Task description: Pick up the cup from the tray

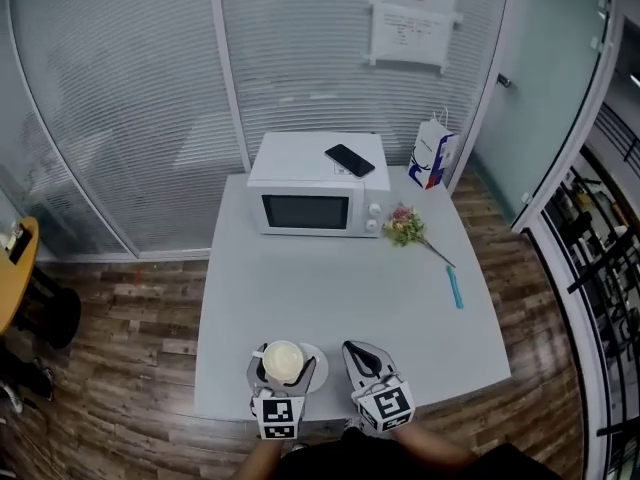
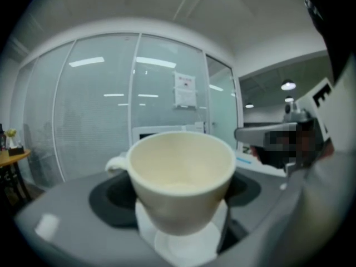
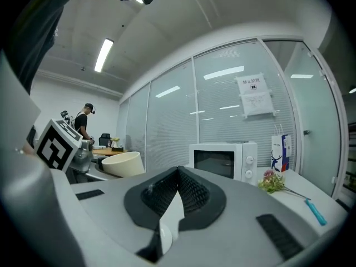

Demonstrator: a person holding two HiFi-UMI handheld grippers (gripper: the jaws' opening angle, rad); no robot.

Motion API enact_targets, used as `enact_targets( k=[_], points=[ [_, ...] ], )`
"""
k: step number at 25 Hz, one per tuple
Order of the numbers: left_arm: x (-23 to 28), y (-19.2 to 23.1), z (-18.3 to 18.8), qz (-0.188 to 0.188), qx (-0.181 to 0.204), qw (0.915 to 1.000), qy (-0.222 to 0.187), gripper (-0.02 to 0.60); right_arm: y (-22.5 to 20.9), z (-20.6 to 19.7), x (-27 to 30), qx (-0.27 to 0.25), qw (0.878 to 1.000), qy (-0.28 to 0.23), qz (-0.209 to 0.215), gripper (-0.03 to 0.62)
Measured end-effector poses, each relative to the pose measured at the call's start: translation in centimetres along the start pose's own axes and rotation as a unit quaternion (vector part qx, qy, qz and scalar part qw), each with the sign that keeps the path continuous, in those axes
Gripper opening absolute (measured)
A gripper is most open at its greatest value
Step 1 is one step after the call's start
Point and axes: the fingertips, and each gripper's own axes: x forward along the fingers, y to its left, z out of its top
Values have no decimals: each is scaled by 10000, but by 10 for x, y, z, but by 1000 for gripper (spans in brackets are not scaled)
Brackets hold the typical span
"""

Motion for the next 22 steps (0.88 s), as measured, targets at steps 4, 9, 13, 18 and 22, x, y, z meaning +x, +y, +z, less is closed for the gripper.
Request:
enact_targets(
  k=[4, 9, 13, 18, 22],
  points=[
    [-8, -4, 20, -114, 86, 9997, -183, 439, -1, 19, -3, -158, 9996, -159, -143, 5],
    [-11, -9, 30, -208, 138, 9993, -268, 439, -6, 34, -7, -241, 9988, -260, -327, 5],
    [-11, -11, 32, -233, 151, 9992, -303, 439, -10, 38, -7, -156, 9988, -318, -335, 5],
    [-11, -12, 30, -223, 101, 9993, -286, 439, -12, 43, -11, -161, 9985, -423, -316, 5],
    [-9, -12, 30, -230, 106, 9993, -276, 439, -11, 46, -12, -219, 9983, -454, -300, 5]
  ],
)
